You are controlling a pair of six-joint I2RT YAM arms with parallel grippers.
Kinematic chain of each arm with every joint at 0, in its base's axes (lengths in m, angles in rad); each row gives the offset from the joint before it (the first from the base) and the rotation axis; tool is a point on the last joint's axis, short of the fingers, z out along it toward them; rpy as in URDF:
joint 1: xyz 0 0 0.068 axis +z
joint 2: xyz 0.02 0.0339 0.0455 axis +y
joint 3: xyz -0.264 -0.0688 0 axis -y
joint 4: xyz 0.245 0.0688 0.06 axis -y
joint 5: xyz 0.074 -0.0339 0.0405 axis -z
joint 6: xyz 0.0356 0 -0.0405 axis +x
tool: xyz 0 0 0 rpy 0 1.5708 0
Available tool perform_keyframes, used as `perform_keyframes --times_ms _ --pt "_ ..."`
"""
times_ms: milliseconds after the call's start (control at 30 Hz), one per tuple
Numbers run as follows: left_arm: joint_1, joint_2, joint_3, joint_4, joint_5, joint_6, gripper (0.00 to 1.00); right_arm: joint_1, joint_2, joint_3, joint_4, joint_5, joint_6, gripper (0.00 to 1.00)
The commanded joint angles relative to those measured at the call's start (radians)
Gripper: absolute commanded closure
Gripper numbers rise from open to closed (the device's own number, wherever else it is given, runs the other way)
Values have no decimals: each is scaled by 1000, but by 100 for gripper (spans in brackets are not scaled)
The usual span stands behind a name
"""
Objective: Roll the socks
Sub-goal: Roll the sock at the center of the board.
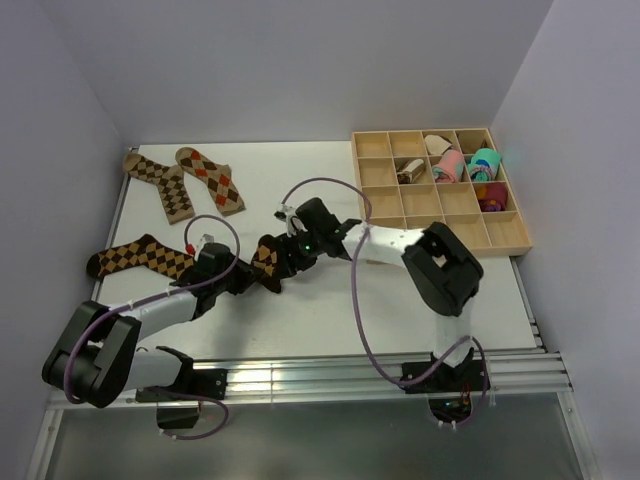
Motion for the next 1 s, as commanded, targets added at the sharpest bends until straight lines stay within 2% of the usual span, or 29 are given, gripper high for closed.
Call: perform_keyframes --times_ms 0,133,300,533,967 --pt "4 37 19 -192 -41 35 99 56 -183 -111 167 179 -117 42" --pt "14 57 54 -279 -11 84 99 133 -296 -227 299 366 -242 32" --pt "56 121 114 -339 83 168 99 246 -315 -264 368 527 -364 25" --pt "73 160 149 -387 138 254 99 378 -198 -210 376 718 -480 25" --pt "85 219 221 -431 218 358 99 434 24 -152 439 985 -615 26"
